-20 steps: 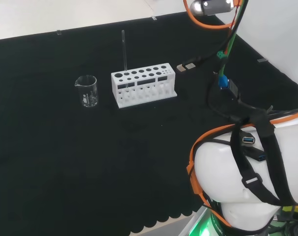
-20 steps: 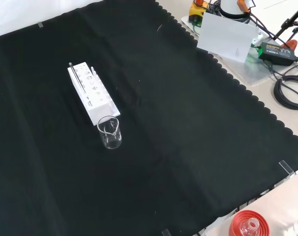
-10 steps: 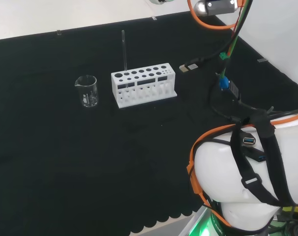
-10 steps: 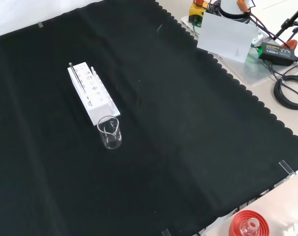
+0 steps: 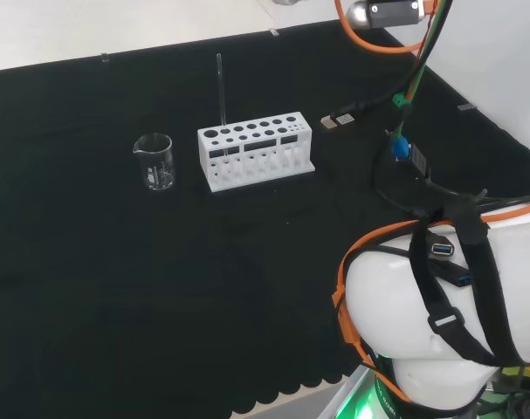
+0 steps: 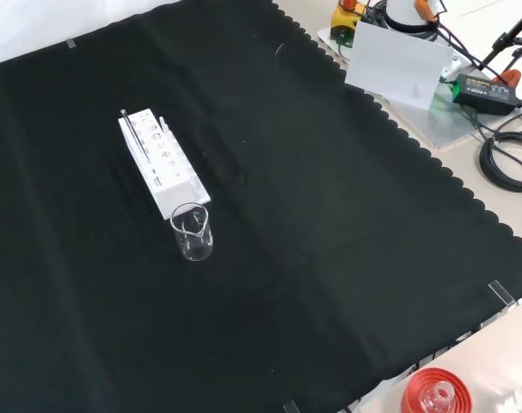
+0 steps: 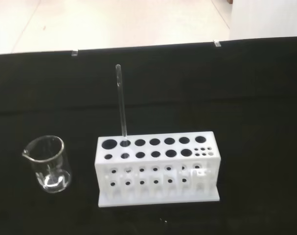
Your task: Take the glass rod from the white test tube rack.
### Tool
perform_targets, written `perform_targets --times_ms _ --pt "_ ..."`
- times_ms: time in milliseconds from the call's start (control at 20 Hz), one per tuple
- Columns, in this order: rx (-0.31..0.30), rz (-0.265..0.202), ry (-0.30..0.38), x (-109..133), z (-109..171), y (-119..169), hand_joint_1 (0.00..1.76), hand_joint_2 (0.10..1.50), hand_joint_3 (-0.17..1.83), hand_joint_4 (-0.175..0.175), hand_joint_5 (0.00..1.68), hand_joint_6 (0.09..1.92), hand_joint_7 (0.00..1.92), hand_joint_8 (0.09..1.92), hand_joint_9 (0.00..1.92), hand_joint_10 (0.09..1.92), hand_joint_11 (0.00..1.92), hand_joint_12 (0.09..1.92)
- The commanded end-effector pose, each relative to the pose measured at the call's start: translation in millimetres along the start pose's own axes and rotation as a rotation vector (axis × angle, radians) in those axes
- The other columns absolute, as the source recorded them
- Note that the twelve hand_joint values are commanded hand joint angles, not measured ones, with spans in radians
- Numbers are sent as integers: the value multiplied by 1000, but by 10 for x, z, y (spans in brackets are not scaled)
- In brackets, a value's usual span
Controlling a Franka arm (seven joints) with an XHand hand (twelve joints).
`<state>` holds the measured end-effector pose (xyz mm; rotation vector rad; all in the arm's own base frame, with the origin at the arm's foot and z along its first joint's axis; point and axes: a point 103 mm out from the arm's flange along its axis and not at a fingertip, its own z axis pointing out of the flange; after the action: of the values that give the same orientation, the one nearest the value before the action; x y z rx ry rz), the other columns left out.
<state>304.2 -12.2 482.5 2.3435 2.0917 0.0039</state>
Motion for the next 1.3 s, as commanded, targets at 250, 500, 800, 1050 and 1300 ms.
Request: perform_targets --times_ms 250,500,800,1050,1300 --pt "67 -60 99 37 46 404 476 1001 133 -96 27 87 0 488 0 868 0 1341" --pt "62 -108 99 72 -1 692 456 1018 141 -102 53 87 0 603 0 952 0 1404" --pt "106 -164 127 164 84 1061 444 1029 152 -108 77 87 0 772 25 1028 0 1469" --pt "127 -185 98 290 146 1318 429 1033 162 -111 94 87 0 887 54 1033 24 1475" --pt "135 -221 87 501 156 1580 419 1036 168 -110 104 87 2 923 71 1032 40 1473"
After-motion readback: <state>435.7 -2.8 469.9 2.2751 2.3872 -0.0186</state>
